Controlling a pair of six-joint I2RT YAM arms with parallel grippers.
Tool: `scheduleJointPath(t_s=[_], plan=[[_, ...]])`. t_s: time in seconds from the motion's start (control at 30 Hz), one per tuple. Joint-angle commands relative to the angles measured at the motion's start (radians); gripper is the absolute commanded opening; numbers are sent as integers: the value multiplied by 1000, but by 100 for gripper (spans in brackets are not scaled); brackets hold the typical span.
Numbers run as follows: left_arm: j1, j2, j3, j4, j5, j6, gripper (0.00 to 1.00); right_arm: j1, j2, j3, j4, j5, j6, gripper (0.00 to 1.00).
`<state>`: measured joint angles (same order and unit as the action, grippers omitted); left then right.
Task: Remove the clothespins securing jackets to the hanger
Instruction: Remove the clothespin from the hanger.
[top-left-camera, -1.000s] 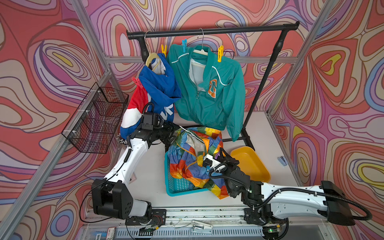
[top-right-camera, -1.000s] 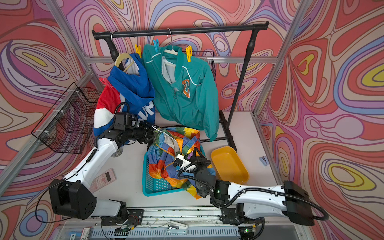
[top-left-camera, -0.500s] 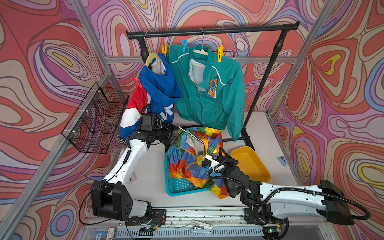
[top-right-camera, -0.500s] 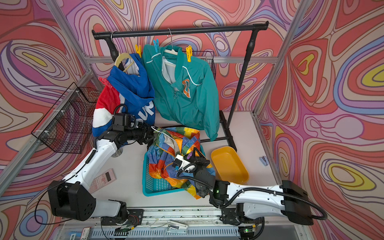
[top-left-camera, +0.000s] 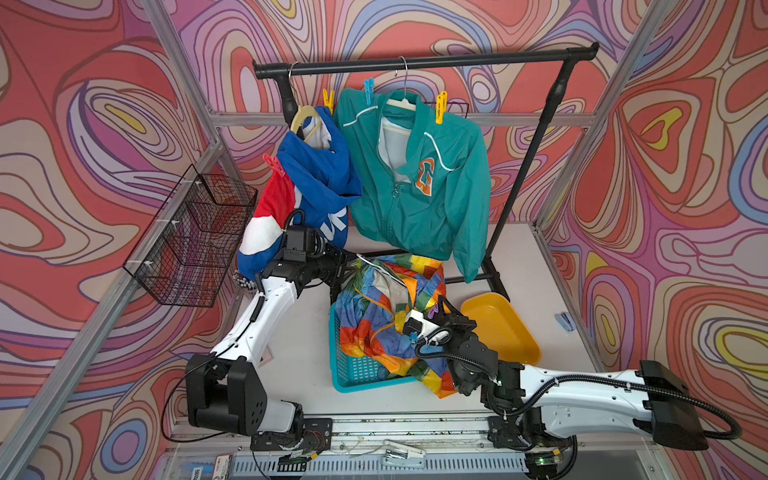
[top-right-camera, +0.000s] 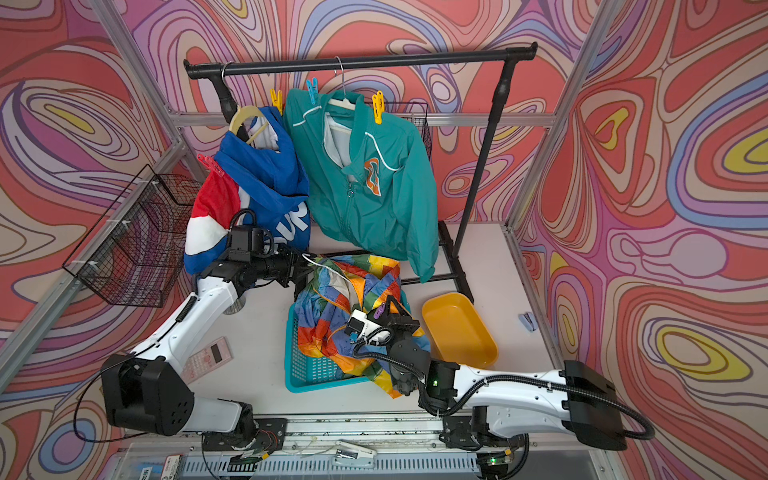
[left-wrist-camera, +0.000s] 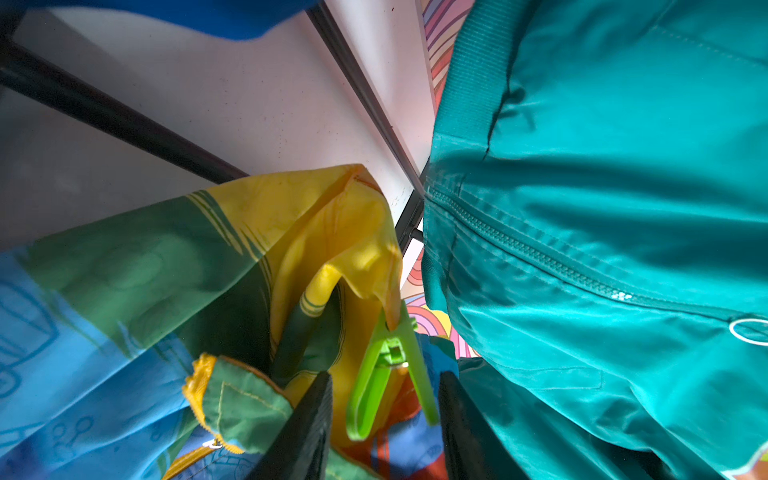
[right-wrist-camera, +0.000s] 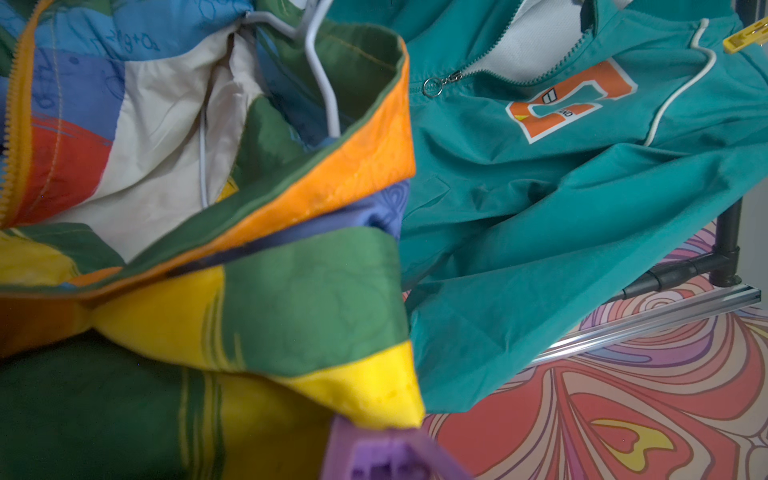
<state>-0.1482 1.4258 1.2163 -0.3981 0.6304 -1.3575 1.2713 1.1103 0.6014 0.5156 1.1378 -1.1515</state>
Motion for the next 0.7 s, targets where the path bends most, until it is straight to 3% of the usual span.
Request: scheduleJointPath(t_s=[0.0,0.67], plan=[[13,10,-11,25,11,-22,40,7,-15,5,32,8,3,0],[21,14,-42,70,20,-50,17,6,-10,14,32,4,-4,0]])
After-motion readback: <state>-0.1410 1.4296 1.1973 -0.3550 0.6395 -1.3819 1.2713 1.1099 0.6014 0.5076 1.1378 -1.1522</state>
